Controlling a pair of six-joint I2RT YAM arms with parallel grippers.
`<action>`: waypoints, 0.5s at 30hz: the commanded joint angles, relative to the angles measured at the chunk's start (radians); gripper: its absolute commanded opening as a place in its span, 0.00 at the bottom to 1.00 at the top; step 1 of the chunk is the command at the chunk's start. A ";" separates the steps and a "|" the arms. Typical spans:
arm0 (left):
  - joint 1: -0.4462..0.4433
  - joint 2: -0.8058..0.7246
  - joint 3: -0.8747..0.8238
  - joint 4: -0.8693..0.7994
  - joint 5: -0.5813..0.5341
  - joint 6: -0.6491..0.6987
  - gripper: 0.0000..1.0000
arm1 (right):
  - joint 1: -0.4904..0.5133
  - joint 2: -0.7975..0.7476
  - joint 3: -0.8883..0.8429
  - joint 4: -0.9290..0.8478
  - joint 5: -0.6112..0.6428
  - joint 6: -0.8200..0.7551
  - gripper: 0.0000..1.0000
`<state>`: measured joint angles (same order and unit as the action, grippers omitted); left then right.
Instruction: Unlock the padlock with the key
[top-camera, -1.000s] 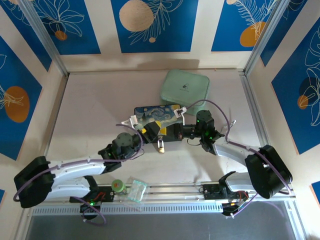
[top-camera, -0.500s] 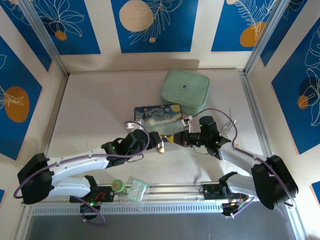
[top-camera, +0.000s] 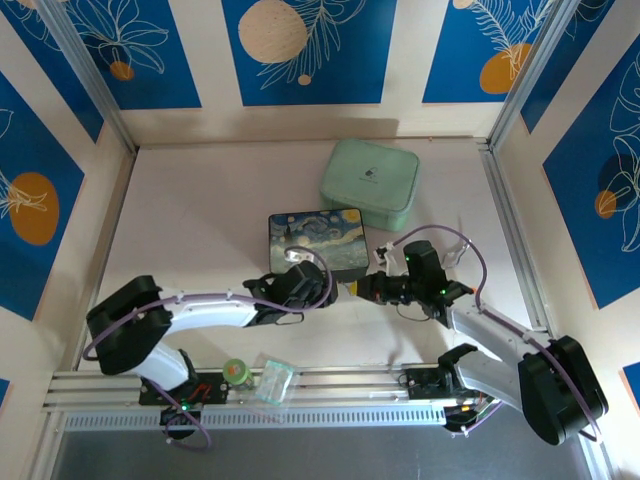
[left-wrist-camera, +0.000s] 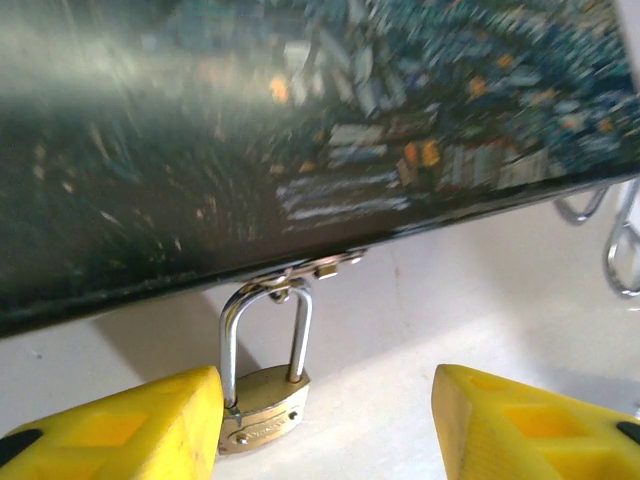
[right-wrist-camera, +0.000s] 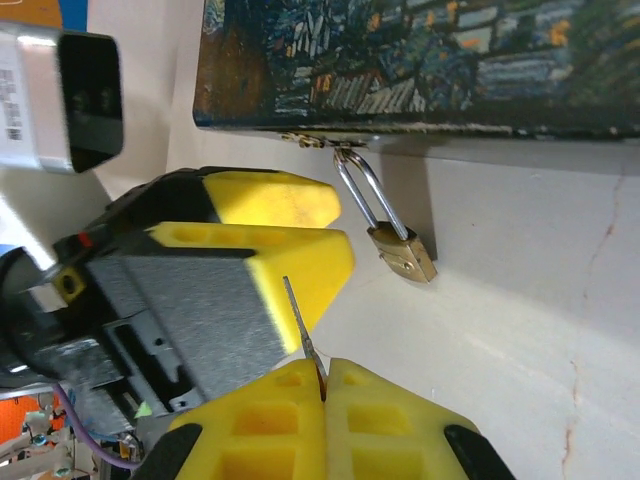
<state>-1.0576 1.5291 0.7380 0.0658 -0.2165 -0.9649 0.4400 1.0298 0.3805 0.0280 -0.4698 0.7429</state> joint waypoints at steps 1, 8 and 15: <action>-0.028 0.029 0.044 -0.028 -0.033 0.029 0.57 | -0.006 -0.027 -0.023 -0.037 0.005 -0.016 0.02; -0.031 0.056 -0.003 0.013 -0.083 -0.022 0.56 | -0.010 -0.032 -0.039 -0.032 0.009 -0.012 0.02; -0.027 0.086 -0.024 0.110 -0.101 0.012 0.53 | -0.012 -0.018 -0.047 -0.017 0.014 -0.005 0.02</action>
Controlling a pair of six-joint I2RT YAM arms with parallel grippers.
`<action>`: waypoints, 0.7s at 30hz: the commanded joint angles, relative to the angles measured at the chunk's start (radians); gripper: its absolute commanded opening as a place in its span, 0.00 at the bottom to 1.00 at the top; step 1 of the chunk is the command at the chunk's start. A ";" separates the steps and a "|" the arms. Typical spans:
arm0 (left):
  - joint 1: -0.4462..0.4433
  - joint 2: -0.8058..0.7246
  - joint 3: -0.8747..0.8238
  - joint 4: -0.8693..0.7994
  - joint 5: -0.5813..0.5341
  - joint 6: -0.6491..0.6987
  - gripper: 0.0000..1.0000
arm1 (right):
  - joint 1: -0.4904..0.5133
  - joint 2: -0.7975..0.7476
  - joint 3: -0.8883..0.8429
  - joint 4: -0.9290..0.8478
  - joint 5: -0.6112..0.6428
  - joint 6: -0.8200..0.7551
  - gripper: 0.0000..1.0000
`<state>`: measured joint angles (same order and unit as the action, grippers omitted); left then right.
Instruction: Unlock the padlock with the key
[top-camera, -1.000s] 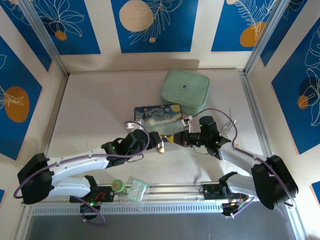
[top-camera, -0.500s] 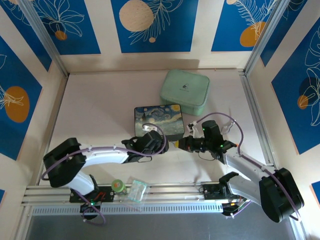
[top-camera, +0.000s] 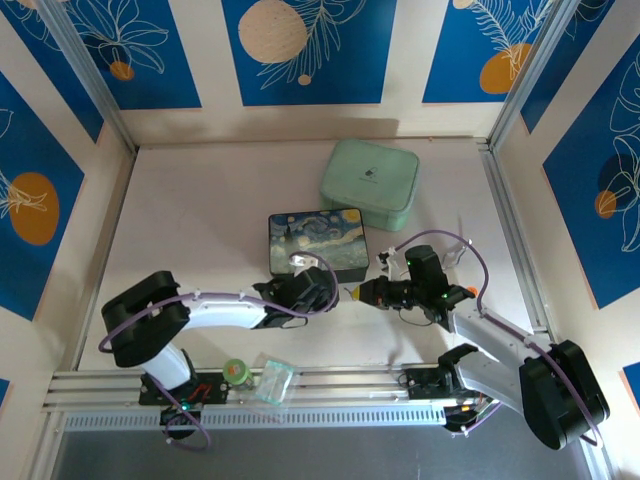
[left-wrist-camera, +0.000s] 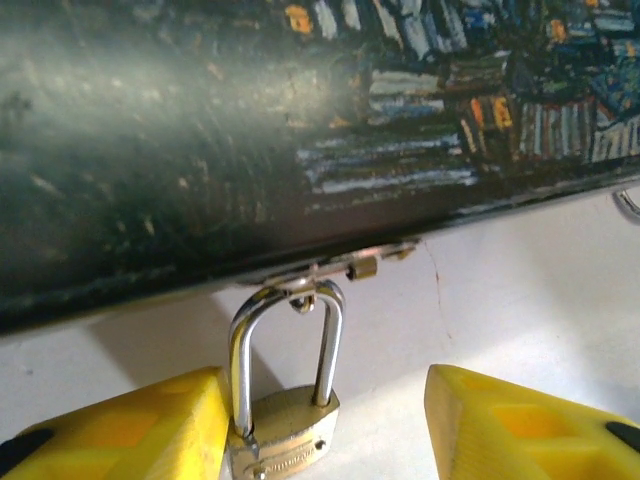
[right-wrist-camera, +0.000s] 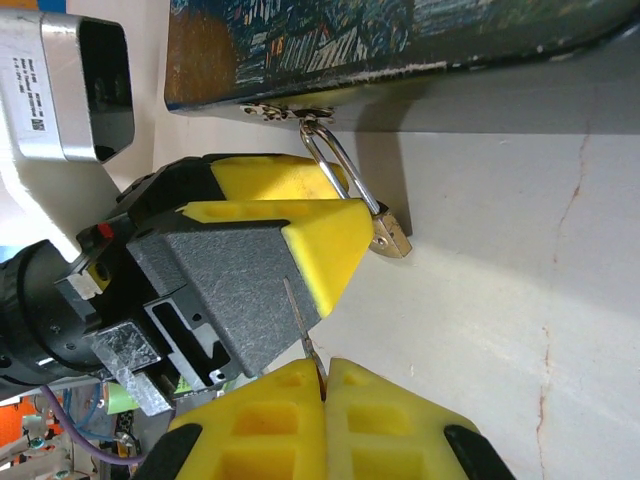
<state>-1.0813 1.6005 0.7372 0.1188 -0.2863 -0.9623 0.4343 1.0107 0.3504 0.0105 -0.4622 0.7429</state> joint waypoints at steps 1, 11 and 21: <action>-0.003 0.020 -0.035 0.084 -0.023 0.006 0.52 | -0.006 0.003 -0.016 0.000 0.008 -0.005 0.02; -0.006 0.060 -0.057 0.136 -0.008 -0.044 0.33 | -0.009 0.027 -0.042 0.040 0.014 0.017 0.02; -0.014 0.082 -0.040 0.129 -0.013 -0.047 0.24 | -0.008 0.069 -0.067 0.107 0.011 0.047 0.02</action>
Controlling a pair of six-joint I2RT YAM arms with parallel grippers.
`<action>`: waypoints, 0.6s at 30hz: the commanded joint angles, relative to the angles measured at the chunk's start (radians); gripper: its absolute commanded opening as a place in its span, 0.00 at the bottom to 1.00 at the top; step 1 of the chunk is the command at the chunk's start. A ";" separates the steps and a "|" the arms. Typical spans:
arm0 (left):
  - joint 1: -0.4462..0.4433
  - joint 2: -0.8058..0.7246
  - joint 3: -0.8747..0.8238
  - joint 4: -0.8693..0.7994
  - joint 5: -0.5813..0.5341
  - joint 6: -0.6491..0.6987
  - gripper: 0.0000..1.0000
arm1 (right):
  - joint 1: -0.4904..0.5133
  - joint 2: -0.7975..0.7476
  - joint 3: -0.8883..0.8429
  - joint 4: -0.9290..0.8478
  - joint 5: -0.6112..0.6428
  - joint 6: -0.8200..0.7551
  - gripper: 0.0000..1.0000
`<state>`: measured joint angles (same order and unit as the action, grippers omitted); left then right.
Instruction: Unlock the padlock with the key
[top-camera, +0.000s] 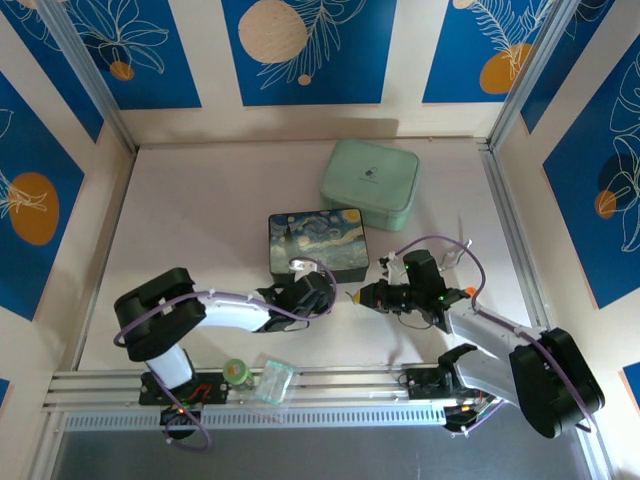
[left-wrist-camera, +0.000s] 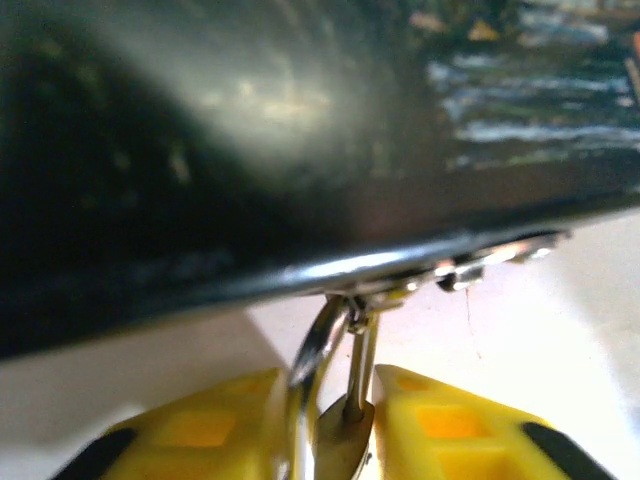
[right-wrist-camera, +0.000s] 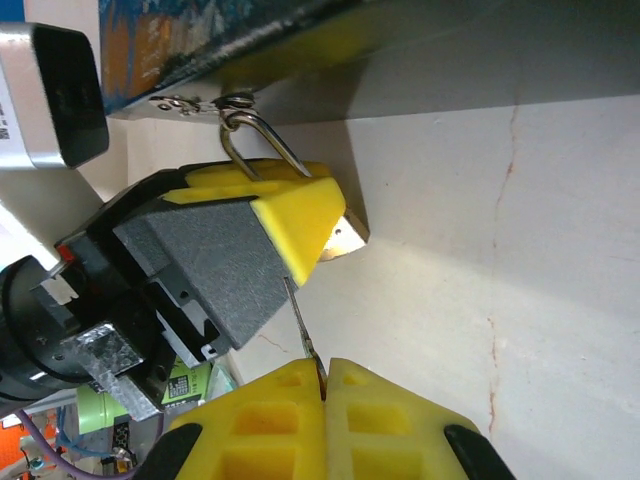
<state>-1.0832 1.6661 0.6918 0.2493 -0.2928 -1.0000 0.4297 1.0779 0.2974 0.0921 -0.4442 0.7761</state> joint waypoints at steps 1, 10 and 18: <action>-0.012 0.014 0.001 0.005 -0.006 -0.013 0.22 | -0.003 0.002 -0.014 0.025 -0.006 0.015 0.02; -0.008 -0.027 -0.021 0.052 -0.019 -0.132 0.11 | -0.005 0.109 -0.033 0.162 -0.101 0.167 0.02; -0.007 -0.078 -0.074 0.213 -0.056 -0.277 0.09 | -0.002 0.287 -0.028 0.329 -0.197 0.271 0.02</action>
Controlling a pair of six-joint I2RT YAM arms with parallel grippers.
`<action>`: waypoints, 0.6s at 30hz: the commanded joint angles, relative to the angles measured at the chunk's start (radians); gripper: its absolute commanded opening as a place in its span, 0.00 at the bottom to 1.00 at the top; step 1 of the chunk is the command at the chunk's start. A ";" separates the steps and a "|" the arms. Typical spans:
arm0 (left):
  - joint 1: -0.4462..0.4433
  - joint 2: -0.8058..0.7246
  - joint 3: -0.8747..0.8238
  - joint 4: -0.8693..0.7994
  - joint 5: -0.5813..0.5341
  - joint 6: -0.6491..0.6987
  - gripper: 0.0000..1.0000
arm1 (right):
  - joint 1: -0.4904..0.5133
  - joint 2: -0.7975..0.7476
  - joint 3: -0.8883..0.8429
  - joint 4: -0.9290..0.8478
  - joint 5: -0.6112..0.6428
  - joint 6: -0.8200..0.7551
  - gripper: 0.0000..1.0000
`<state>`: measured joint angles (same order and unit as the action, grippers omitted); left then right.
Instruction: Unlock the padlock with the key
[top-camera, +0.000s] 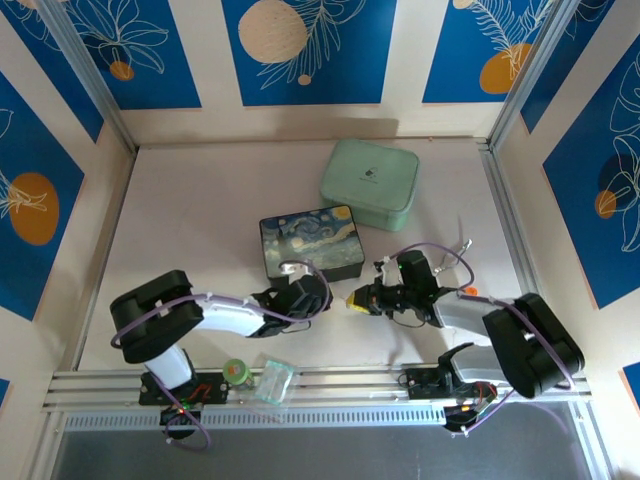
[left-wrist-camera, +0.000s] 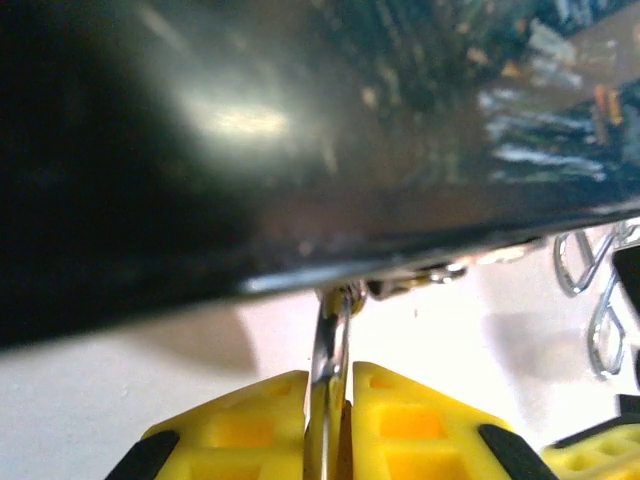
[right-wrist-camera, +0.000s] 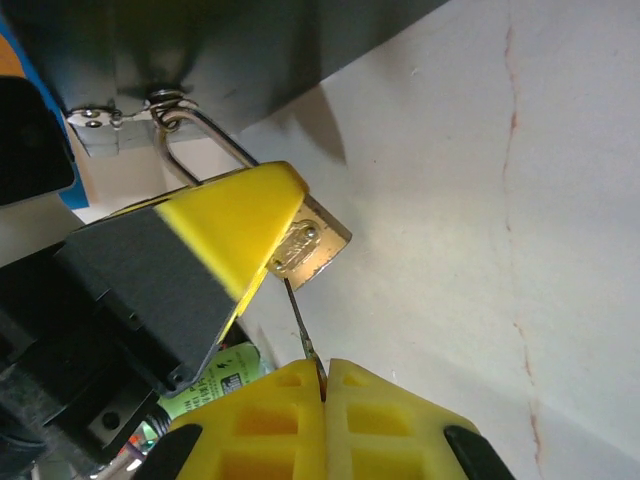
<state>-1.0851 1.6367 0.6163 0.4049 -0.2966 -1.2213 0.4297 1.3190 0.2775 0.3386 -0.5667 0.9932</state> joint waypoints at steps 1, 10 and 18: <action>-0.006 -0.062 0.002 0.037 -0.073 -0.056 0.09 | -0.002 0.071 -0.005 0.097 -0.085 0.061 0.02; 0.008 -0.058 -0.070 0.148 -0.130 -0.180 0.07 | 0.009 0.165 0.009 0.234 -0.136 0.134 0.01; 0.008 -0.037 -0.084 0.222 -0.139 -0.257 0.06 | 0.021 0.204 0.017 0.281 -0.147 0.179 0.01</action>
<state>-1.0821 1.5929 0.5392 0.5243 -0.3927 -1.4322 0.4408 1.4986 0.2802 0.5789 -0.6788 1.1381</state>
